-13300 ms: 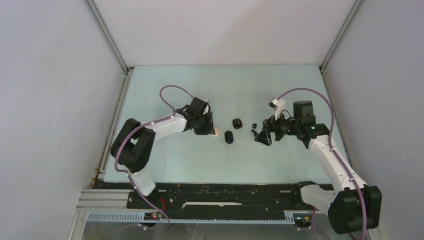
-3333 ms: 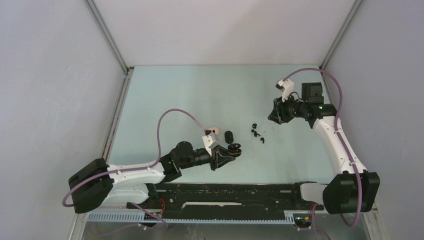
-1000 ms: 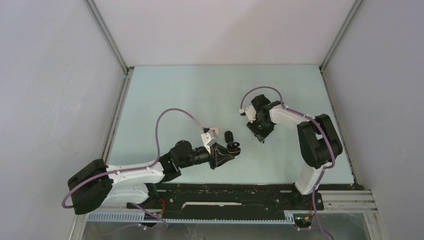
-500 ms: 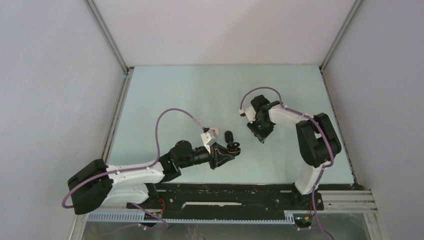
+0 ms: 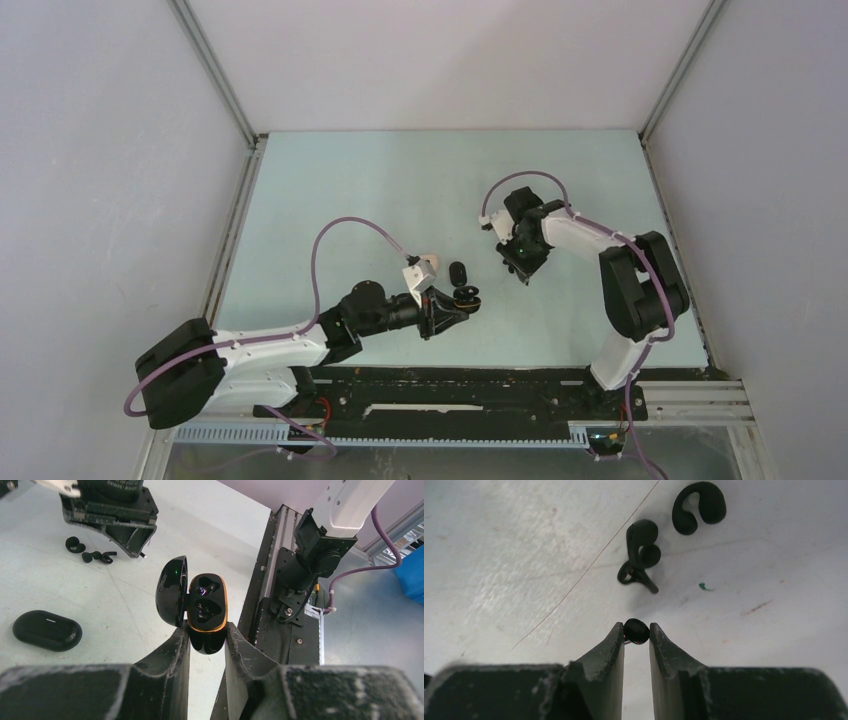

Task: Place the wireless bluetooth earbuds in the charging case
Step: Pick up the earbud from the center of the board, then place the earbud in the charging case, then adjust the earbud at the center of the board.

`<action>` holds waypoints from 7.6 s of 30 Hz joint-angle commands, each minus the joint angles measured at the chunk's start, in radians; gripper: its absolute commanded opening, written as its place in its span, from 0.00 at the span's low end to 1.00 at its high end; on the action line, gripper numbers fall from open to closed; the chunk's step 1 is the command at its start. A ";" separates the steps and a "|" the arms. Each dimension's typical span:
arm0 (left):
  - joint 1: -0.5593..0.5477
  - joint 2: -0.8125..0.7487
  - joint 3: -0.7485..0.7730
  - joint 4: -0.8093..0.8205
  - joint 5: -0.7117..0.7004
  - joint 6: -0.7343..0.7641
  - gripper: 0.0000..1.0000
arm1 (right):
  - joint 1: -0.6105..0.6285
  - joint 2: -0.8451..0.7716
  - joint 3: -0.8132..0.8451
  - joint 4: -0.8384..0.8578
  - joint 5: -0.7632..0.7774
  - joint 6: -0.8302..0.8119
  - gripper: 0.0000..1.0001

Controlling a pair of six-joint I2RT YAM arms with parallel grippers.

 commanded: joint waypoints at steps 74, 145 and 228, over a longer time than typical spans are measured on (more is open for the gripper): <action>-0.088 -0.100 0.084 0.161 -0.169 0.182 0.00 | 0.564 -1.149 -0.403 0.690 -0.117 -0.359 0.00; -0.089 -0.113 0.039 0.186 -0.188 0.191 0.00 | 0.576 -1.075 -0.332 0.438 -0.206 -0.473 0.79; -0.172 -0.318 0.085 -0.292 -0.172 0.039 0.00 | 0.040 -0.103 -0.013 0.204 -0.049 -0.056 0.54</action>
